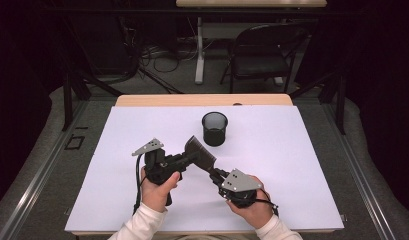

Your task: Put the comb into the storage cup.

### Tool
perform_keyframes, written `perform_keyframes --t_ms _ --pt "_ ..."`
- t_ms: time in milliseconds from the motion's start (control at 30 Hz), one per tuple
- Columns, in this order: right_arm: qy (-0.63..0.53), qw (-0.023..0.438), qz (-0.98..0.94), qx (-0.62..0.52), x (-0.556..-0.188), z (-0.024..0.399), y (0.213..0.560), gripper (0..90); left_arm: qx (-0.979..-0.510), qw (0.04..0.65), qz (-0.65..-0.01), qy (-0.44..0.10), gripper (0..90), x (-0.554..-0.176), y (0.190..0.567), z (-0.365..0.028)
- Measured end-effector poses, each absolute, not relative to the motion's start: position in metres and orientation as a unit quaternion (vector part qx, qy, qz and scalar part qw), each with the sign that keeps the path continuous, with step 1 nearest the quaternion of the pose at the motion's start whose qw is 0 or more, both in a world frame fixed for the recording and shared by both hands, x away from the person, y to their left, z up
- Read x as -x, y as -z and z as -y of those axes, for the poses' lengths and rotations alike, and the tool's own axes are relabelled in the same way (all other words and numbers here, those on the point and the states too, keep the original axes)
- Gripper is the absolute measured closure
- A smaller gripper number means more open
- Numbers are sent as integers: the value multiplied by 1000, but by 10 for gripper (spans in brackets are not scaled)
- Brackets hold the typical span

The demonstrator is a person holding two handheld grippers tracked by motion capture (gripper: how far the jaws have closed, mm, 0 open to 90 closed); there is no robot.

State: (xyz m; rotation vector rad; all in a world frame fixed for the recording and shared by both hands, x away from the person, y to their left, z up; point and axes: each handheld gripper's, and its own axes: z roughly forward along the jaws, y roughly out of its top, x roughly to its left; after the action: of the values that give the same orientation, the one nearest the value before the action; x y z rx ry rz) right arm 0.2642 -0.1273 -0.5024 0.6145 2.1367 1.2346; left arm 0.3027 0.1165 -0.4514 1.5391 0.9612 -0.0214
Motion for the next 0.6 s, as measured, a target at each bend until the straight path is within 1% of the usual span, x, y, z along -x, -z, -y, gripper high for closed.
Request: perform_keyframes --t_ms 600 --pt "-460 292 -807 -226 -263 125 505 727 -662 619 -422 12 794 -303 451 -120"
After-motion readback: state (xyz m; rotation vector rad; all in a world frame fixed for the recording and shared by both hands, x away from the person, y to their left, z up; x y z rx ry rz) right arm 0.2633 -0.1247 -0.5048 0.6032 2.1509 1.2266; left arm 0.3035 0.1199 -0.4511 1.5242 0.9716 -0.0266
